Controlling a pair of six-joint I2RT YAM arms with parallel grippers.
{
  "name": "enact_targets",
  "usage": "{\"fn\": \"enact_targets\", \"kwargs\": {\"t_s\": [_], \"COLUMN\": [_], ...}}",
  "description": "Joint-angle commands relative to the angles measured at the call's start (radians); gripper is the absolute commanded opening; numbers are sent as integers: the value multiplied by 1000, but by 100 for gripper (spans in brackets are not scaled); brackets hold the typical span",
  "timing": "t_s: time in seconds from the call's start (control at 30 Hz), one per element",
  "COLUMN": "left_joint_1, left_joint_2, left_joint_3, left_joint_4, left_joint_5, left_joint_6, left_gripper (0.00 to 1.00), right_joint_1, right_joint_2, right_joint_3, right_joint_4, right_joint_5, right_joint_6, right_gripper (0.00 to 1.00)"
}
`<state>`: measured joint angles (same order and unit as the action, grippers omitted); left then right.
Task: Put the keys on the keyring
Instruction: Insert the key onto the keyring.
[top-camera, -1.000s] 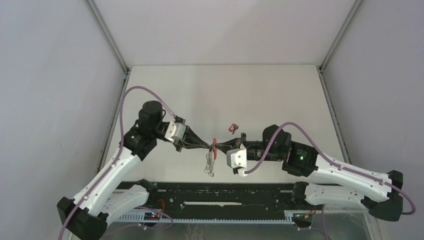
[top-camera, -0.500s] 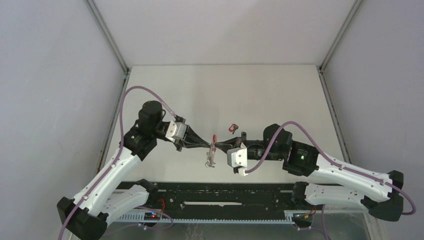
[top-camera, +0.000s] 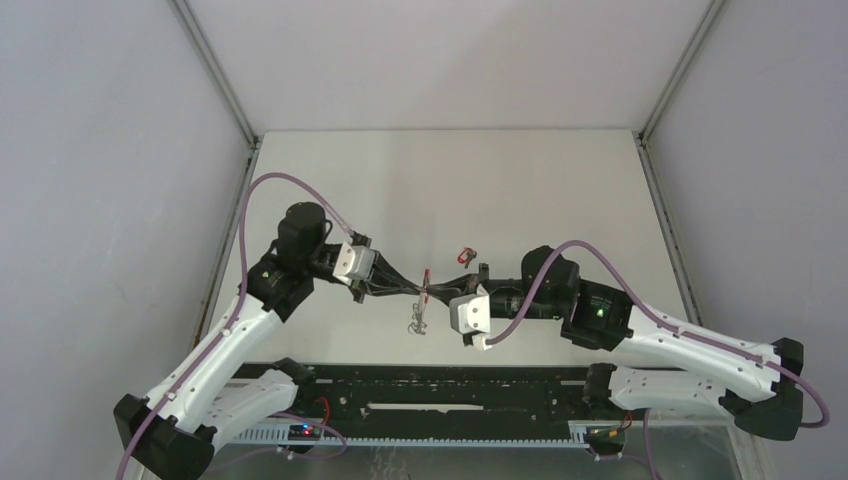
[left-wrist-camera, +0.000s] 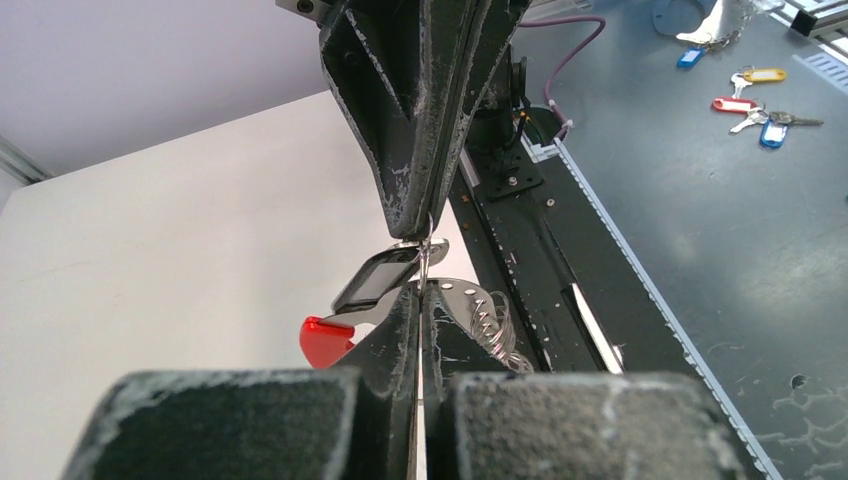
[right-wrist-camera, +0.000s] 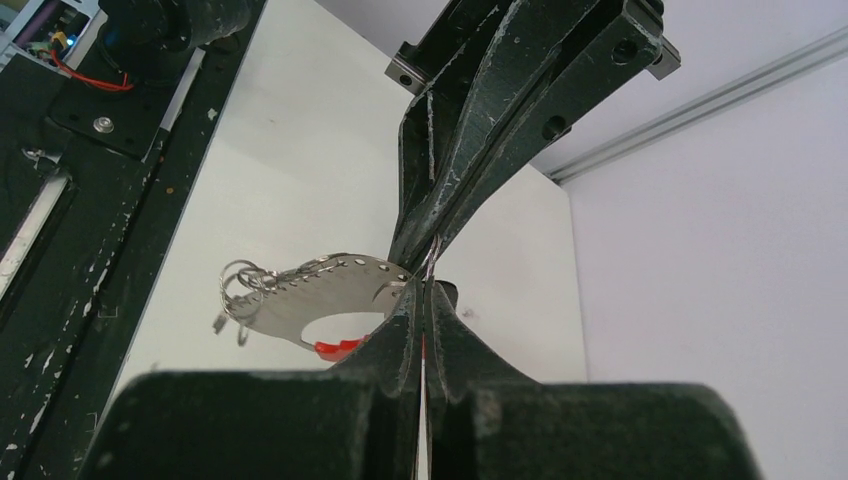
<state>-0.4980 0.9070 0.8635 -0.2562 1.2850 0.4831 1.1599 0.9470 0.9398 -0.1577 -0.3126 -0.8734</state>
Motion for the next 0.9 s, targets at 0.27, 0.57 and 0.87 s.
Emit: {"fn": "enact_targets", "kwargs": {"t_s": [0.27, 0.57, 0.87], "left_joint_1": [-6, -14, -16], "left_joint_2": [-13, -20, -32], "left_joint_3": [-6, -9, -11], "left_joint_4": [-30, -50, -59], "left_joint_5": [-41, -42, -32], "left_joint_6": [65, 87, 88], "left_gripper": [0, 0, 0], "right_joint_1": [-17, -92, -144], "right_joint_2": [27, 56, 107], "right_joint_3": [66, 123, 164], "right_joint_4": [12, -61, -84], "right_joint_5": [-75, -249, -364], "right_joint_6": [21, 60, 78], "right_gripper": [0, 0, 0]}}
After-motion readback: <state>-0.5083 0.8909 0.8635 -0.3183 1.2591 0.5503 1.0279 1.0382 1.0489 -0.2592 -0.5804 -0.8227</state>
